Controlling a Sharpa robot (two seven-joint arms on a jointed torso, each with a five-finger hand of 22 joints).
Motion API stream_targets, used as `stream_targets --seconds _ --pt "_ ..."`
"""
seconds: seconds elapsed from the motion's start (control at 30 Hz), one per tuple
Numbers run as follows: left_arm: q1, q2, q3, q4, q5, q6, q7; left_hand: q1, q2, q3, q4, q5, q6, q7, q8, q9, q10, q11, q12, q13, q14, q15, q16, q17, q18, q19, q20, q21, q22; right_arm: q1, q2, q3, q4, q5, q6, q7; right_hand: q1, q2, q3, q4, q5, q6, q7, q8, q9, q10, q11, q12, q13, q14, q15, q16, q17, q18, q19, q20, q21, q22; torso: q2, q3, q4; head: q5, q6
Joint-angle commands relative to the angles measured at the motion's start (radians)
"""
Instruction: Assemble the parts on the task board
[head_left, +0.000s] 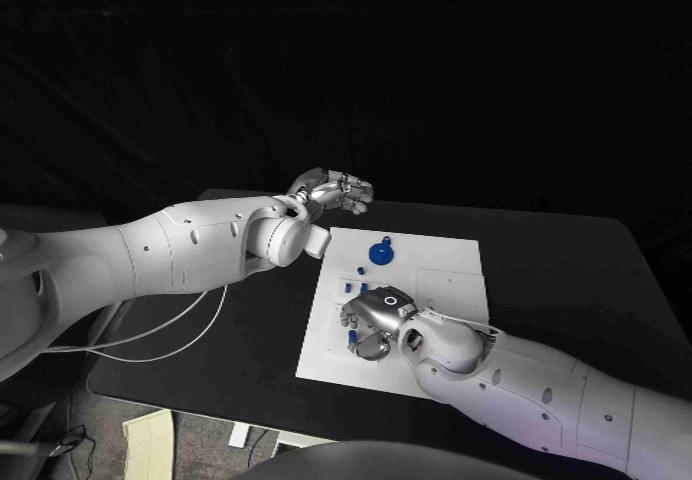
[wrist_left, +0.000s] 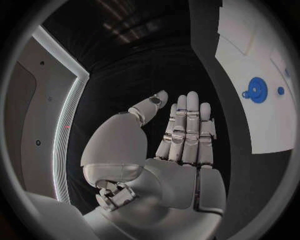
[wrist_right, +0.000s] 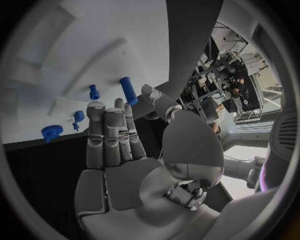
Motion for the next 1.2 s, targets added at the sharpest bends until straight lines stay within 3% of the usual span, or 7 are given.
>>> stream_targets --seconds 0.03,0.3,0.7,0.9,1.03,1.07,1.2 --pt "0.002 0.0 0.001 0.001 0.004 0.006 0.005 0.009 -0.002 -0.003 0.004 0.0 -0.01 0.0 0.004 -0.001 -0.007 0.003 -0.004 -0.001 0.008 0.001 -0.004 0.001 0.007 0.007 -0.002 -0.004 0.001 0.0 -0.012 0.0 0.02 0.02 -0.03 0.017 -0.002 -0.018 -0.018 0.0 0.019 -0.022 0.007 -0.01 -0.003 -0.031 0.011 -0.009 -0.009 -0.007 0.015 0.008 -0.001 0.069 -0.012 0.002 -0.005 0.007 0.0 0.0002 -0.0007 0.0 0.002" --pt "0.002 -0.005 0.001 -0.001 0.005 0.006 0.005 0.01 -0.002 -0.003 0.004 0.0 -0.01 0.0 0.004 -0.001 -0.007 0.003 -0.004 -0.001 0.008 0.001 -0.004 0.002 0.007 0.007 -0.002 -0.004 0.001 0.02 -0.083 0.015 0.117 0.099 -0.053 0.044 -0.049 -0.045 -0.097 0.002 0.014 -0.062 0.018 -0.023 -0.006 -0.077 0.027 -0.01 -0.026 -0.036 0.031 0.016 0.002 0.069 -0.038 0.002 -0.012 0.011 -0.001 0.0003 -0.0018 -0.002 0.003" --pt "0.002 -0.017 0.001 -0.006 0.005 0.005 0.005 0.01 -0.003 -0.003 0.004 0.0 -0.011 0.0 0.004 -0.001 -0.007 0.003 -0.004 -0.001 0.008 0.001 -0.005 0.003 0.007 0.007 -0.002 -0.004 0.001 0.111 -0.284 0.112 0.269 0.423 -0.026 0.071 -0.116 -0.016 -0.148 0.046 -0.068 -0.059 0.017 -0.004 0.006 0.004 -0.009 0.09 0.0 -0.042 -0.004 0.031 0.0 0.069 -0.04 -0.007 -0.015 0.008 -0.002 0.0009 -0.0073 -0.022 0.017" --pt "0.002 -0.017 0.001 -0.008 0.005 0.008 0.01 0.009 -0.003 -0.004 0.005 -0.001 -0.01 0.0 0.004 -0.001 -0.007 0.003 -0.004 -0.001 0.008 0.001 -0.006 0.004 0.006 0.007 -0.002 -0.005 0.002 0.184 -0.38 0.115 0.267 0.575 0.093 0.039 -0.106 0.019 -0.17 0.048 -0.067 -0.044 -0.013 0.008 0.014 0.074 -0.049 0.288 0.128 -0.026 -0.039 0.04 -0.003 0.069 -0.023 -0.016 -0.006 0.01 -0.006 0.0006 -0.0127 -0.036 0.023" --pt "0.002 -0.017 0.001 -0.01 0.005 0.008 0.011 0.008 -0.004 -0.004 0.005 -0.001 -0.01 0.0 0.005 -0.001 -0.007 0.003 -0.004 -0.001 0.008 0.001 -0.007 0.006 0.006 0.007 -0.002 -0.005 0.002 0.202 -0.421 0.114 0.259 0.531 0.098 -0.011 -0.046 0.099 -0.117 0.062 -0.051 -0.01 -0.035 0.023 0.024 0.081 -0.075 0.495 0.285 0.007 -0.069 0.045 -0.008 0.069 0.017 -0.026 0.003 0.003 -0.008 0.0005 -0.0156 -0.043 0.024" --pt "0.002 -0.016 0.0 -0.01 0.005 0.008 0.012 0.008 -0.004 -0.004 0.005 -0.001 -0.01 0.0 0.005 -0.001 -0.007 0.003 -0.004 -0.001 0.008 0.001 -0.007 0.006 0.006 0.007 -0.002 -0.005 0.002 0.204 -0.43 0.114 0.256 0.534 0.123 -0.03 -0.017 0.064 -0.01 0.116 -0.117 -0.005 -0.039 0.02 0.025 0.067 -0.082 0.615 0.39 0.036 -0.085 0.047 -0.012 0.069 0.055 -0.028 0.006 -0.008 -0.009 0.0009 -0.0167 -0.045 0.023" --pt "0.002 -0.018 0.0 -0.006 0.005 0.01 0.012 0.007 -0.004 -0.005 0.005 -0.001 -0.01 0.0 0.005 -0.001 -0.007 0.003 -0.004 -0.001 0.008 0.001 -0.007 0.006 0.006 0.007 -0.002 -0.005 0.002 0.206 -0.455 0.114 0.263 0.641 0.241 -0.147 -0.046 0.053 0.016 0.154 -0.108 -0.001 -0.046 0.015 0.029 0.008 -0.089 0.79 0.562 0.054 -0.083 0.074 0.008 0.069 0.083 -0.037 0.026 0.002 -0.009 0.0024 -0.0171 -0.051 0.021"
